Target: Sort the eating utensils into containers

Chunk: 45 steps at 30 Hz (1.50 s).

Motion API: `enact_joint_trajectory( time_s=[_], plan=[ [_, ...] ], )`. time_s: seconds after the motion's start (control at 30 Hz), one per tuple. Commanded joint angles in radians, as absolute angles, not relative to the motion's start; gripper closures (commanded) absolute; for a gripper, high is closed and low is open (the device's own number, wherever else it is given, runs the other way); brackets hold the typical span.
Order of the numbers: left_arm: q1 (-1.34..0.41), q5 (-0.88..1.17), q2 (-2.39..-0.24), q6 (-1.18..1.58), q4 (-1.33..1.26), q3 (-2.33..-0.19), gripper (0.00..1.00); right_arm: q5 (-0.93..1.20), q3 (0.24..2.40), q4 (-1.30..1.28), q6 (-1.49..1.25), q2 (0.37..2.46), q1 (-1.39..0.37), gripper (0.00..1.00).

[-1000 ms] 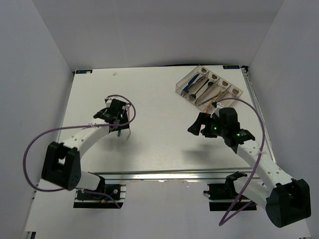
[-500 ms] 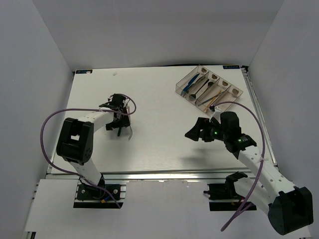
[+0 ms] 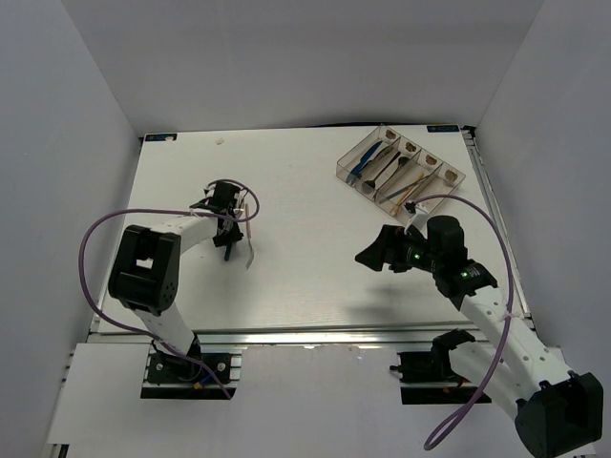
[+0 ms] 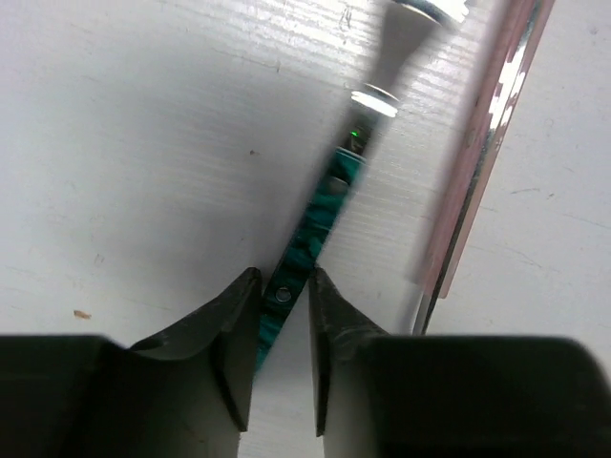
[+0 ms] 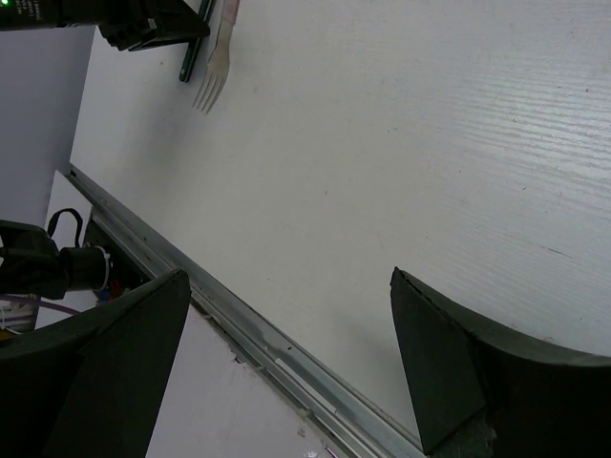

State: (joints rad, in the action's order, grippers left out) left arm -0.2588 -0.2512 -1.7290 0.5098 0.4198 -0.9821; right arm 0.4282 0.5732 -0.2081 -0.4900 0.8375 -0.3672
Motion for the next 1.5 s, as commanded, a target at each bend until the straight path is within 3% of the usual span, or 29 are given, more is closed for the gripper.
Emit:
enact_joint_trajectory(
  time_s=[0.0,0.2,0.23,0.37,0.43,0.7,1.03,1.23,1.47],
  plan=[
    [-0.249,-0.215,-1.782,0.549,0.423,-0.899,0.68,0.46,0.566,-0.184,-0.491,0.812,-0.374,0.11],
    [-0.218,-0.267,-1.737,0.603,0.417,-0.855,0.99,0.55,0.545,-0.155,-0.477,0.796,-0.38,0.11],
    [-0.218,-0.293,-1.72,0.609,0.416,-0.842,1.0,0.58,0.535,-0.112,-0.482,0.799,-0.38,0.11],
    [-0.222,-0.289,-1.544,0.627,0.352,-0.786,1.0,0.77,0.448,0.084,-0.546,0.827,-0.385,0.1],
    [-0.244,-0.249,-1.455,0.627,0.318,-0.741,1.0,0.752,0.434,0.129,-0.567,0.834,-0.405,0.11],
    [-0.483,-0.126,-1.137,0.653,0.209,-0.683,1.0,0.549,0.434,0.299,-0.689,0.89,-0.544,0.11],
    [-0.684,-0.002,-1.042,0.912,-0.213,-0.566,1.0,0.112,0.612,0.16,-0.637,1.072,-0.845,0.11],
    [-0.771,0.014,-1.086,0.956,-0.253,-0.592,1.0,0.003,0.673,0.17,-0.621,1.169,-0.922,0.19],
    [-0.796,-0.031,-1.103,0.971,-0.226,-0.597,1.0,-0.054,0.706,0.183,-0.598,1.203,-0.936,0.44]
  ],
)
